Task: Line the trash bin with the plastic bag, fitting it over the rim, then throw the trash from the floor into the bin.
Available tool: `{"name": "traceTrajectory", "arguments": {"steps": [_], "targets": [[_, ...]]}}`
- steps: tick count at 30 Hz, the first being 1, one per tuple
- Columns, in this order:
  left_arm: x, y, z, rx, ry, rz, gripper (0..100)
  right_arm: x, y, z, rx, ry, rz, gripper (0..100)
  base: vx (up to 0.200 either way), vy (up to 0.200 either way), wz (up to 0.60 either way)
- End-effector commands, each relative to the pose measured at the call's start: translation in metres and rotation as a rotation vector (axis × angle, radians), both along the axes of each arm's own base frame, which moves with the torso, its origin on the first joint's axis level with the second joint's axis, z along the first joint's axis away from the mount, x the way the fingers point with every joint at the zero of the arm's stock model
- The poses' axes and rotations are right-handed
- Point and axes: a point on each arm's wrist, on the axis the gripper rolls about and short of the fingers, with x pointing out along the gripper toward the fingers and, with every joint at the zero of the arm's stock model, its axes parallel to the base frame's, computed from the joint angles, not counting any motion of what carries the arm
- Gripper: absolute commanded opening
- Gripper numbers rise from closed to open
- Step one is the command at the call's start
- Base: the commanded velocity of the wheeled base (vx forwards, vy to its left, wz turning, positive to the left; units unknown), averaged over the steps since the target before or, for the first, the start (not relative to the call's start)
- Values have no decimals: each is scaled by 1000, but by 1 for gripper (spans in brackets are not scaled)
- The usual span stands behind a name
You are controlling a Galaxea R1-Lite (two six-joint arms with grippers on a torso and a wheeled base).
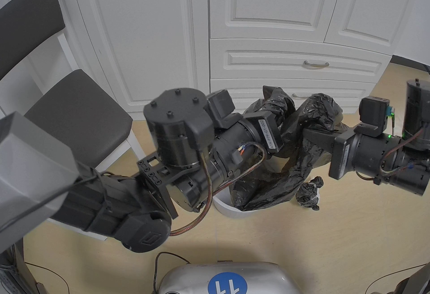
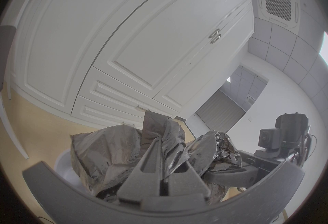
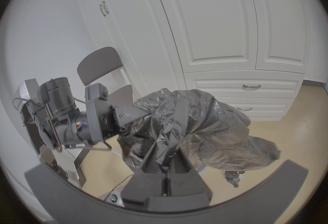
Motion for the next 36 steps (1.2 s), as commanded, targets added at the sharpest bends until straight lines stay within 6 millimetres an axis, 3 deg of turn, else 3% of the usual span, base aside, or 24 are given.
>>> {"name": "traceTrajectory", "arguments": {"steps": [1,7,13,19,24,29,36], "targets": [[22,-18,-50,44,47,13,0,31,14,-48,-2,62,-25,0,0,0,0],[26,-27,-57,22,29,12,0,44,5,-49,39,42,-5,0,0,0,0],[29,-19,-65,23,61,31,0,66,7,-60,62,90,0,0,0,0,0],[40,-2,-97,-26,136,90,0,88,9,-70,71,125,-9,0,0,0,0],[25,18,-115,-44,137,98,0,106,7,-75,125,118,-24,0,0,0,0],[24,15,-128,-44,176,82,0,118,13,-82,132,117,-25,0,0,0,0],[39,11,-152,-61,230,98,0,131,20,-96,181,171,-34,0,0,0,0]]}}
